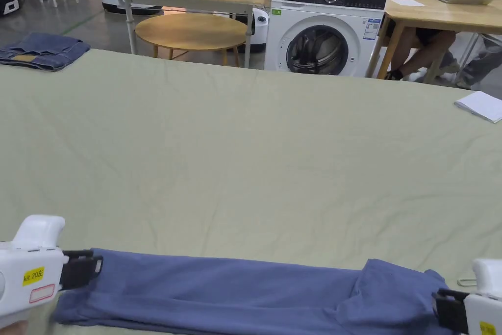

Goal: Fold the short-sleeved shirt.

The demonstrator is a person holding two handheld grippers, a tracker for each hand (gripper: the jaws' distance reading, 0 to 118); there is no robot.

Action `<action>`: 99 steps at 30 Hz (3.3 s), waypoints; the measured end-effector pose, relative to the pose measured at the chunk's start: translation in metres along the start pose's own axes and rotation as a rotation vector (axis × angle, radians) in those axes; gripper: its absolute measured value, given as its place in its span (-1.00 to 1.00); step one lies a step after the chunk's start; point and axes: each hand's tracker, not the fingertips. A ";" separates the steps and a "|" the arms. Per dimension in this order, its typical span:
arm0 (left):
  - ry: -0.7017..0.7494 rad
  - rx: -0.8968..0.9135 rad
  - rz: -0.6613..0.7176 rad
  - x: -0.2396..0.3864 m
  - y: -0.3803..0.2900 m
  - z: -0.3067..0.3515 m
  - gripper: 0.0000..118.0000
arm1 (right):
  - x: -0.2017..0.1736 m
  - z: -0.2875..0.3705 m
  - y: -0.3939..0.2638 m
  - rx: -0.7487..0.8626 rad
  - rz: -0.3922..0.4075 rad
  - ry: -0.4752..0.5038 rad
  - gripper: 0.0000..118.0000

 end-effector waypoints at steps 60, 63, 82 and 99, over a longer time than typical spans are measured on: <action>-0.780 -0.294 0.613 -0.127 -0.038 -0.088 0.06 | -0.167 0.007 0.041 0.624 -0.030 0.146 -1.00; -0.826 -0.280 0.643 -0.119 -0.042 -0.097 -0.18 | -0.169 0.005 0.042 0.612 -0.041 0.154 -1.00; -0.540 -0.169 0.403 -0.086 0.002 -0.033 -1.00 | -0.166 -0.001 0.047 0.590 -0.042 0.170 -1.00; -0.255 -0.142 0.304 -0.096 0.040 0.043 -1.00 | -0.162 0.006 0.052 0.606 -0.033 0.179 -1.00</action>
